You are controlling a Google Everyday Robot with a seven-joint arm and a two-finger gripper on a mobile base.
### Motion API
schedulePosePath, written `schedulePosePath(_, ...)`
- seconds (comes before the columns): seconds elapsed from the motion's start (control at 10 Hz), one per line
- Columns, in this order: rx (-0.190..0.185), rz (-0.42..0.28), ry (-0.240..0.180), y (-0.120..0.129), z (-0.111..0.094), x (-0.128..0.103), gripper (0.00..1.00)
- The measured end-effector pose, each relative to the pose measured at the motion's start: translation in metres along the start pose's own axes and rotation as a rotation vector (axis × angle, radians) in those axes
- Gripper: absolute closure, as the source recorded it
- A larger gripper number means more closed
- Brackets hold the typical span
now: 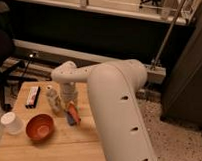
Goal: Place the pepper on the white sponge
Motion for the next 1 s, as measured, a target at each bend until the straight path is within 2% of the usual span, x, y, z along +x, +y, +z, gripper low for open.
schedulePosePath(0.1,0.003,-0.002,0.002,0.0,0.0,0.0,0.21)
schedulePosePath(0.3,-0.003,0.007,0.004,0.002,0.001,0.0,0.2)
schedulePosePath(0.6,-0.045,0.023,0.013,0.014,0.009,0.002,0.2)
schedulePosePath(1.0,-0.068,0.038,0.012,0.016,0.006,0.003,0.2)
